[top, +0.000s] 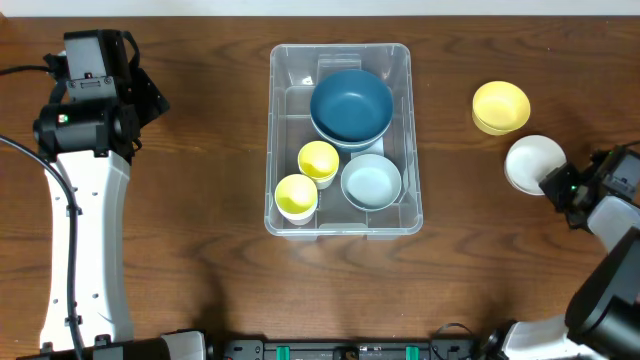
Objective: Pack container
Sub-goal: 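Carry the white bowl into the bin and set it on the grey bowl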
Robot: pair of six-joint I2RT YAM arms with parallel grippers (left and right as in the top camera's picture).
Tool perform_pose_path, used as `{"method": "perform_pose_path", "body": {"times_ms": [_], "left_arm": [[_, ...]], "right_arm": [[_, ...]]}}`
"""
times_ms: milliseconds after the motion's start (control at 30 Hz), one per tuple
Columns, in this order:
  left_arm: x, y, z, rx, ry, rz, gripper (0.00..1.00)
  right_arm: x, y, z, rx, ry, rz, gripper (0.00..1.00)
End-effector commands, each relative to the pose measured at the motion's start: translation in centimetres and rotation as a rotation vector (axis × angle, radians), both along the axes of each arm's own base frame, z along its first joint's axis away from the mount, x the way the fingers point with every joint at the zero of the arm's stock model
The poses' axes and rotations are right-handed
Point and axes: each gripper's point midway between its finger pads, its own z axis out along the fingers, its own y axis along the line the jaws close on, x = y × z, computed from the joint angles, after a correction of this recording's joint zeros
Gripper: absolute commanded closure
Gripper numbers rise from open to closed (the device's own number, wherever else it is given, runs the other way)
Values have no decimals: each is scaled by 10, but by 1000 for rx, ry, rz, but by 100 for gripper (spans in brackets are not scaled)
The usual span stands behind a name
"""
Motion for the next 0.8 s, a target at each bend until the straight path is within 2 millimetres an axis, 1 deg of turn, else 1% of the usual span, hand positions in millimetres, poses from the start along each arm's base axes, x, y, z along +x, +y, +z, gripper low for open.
{"method": "perform_pose_path", "body": {"times_ms": [0,100,200,267,367,433,567,700,767], "left_arm": [[-1,5,8,15,-16,20,2],[-1,5,7,15,-16,20,2],[-1,5,8,15,-16,20,2],[-1,5,7,15,-16,20,2],[-1,5,7,15,-16,20,2],[-1,5,8,15,-16,20,2],[-1,5,8,15,-16,20,2],[-1,5,7,15,-16,20,2],[-1,5,7,15,-16,20,2]], "right_arm": [[-2,-5,35,-40,-66,-13,95],[-5,0,62,-66,-108,-3,96],[-5,16,97,-63,-190,42,98],[-3,38,123,-35,-272,111,99],[-1,80,165,-6,-403,248,99],[-4,108,187,-13,-459,325,99],[-12,162,215,-38,-527,473,99],[-19,213,233,-72,-554,598,99],[-21,233,240,-97,-550,645,99]]}}
